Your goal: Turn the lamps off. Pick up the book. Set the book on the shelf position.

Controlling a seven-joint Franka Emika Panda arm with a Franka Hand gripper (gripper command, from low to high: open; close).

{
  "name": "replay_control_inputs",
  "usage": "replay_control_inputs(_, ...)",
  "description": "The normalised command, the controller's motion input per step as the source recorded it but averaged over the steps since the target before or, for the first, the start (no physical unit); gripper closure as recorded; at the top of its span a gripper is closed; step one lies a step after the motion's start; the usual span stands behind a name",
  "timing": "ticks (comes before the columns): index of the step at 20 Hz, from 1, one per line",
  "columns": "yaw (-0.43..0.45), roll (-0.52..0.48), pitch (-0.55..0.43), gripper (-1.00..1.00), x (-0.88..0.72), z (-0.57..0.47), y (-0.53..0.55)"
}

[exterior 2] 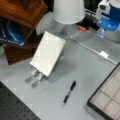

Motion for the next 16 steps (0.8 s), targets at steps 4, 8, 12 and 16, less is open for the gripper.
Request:
replay_control_inputs(4,0.161,-0.119,0.262,-1.0,0.43,0.44,-0.2)
replay_control_inputs(8,0.146,-0.135,0.364,-1.0,0.54,0.44,-0.16)
replay_control_inputs(12,0.146,-0.104,0.442,-1.0,0.66,0.46,-0.12)
replay_control_inputs(16,0.132,-0.093,0.519,-1.0,0.74,0.5,-0.12)
